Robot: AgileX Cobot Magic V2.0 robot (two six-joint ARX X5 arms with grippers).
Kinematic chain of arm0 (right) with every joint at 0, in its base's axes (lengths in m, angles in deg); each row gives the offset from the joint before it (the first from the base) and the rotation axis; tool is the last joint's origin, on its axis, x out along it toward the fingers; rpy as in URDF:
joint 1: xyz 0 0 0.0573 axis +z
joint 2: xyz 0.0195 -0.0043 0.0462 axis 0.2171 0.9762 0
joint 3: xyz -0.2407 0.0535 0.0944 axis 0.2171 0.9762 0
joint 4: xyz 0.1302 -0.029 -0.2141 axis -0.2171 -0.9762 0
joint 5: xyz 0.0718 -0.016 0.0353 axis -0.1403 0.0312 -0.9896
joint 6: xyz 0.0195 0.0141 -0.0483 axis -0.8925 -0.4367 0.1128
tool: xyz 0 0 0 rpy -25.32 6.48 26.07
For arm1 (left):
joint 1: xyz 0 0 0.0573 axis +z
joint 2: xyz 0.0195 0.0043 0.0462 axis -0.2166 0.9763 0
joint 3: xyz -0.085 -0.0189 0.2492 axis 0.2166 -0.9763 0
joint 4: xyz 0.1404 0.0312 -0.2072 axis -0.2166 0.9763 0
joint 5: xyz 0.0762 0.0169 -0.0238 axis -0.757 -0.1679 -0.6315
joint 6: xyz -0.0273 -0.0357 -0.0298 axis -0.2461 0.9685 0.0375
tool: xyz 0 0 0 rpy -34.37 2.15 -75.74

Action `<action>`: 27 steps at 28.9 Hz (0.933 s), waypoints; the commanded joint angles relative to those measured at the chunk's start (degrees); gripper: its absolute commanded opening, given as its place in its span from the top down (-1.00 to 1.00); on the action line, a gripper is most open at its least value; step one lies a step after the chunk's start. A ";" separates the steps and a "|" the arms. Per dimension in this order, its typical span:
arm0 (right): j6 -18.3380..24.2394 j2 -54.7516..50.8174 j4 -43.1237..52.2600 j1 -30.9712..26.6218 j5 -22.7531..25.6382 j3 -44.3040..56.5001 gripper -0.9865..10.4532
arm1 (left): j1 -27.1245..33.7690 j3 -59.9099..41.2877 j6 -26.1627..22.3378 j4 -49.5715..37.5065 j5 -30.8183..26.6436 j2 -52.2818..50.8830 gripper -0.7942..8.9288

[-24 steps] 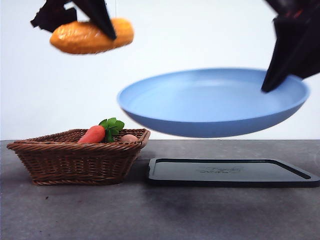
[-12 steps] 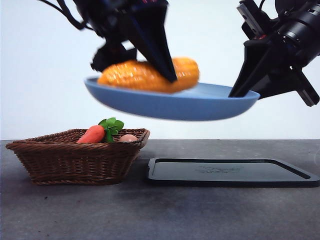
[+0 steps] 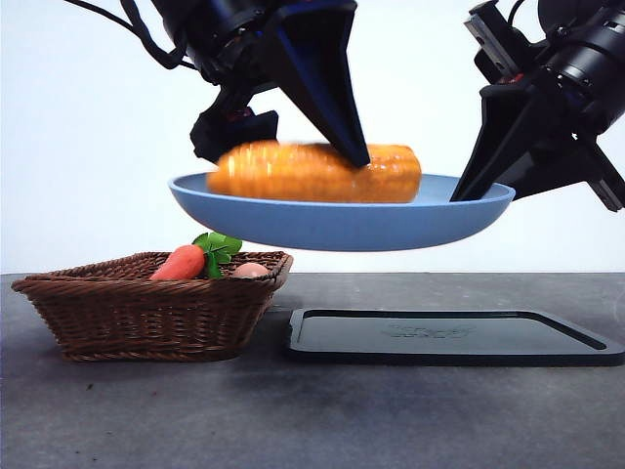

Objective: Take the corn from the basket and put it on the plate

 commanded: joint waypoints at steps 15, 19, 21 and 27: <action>0.94 0.72 0.57 0.24 -1.05 -1.20 0.82 | -0.46 5.27 -0.57 4.37 -0.24 -0.72 0.03; 0.94 0.72 0.57 0.24 -1.03 -1.20 0.82 | -0.39 9.38 -0.87 7.10 -0.24 -0.98 0.03; 0.92 0.72 0.57 0.24 -0.98 -1.20 0.82 | -0.37 11.23 -1.33 7.80 -0.26 -0.98 0.03; 0.90 0.72 0.59 -0.07 -0.57 -1.20 0.82 | -0.22 16.35 -1.68 8.74 -0.26 -0.98 0.03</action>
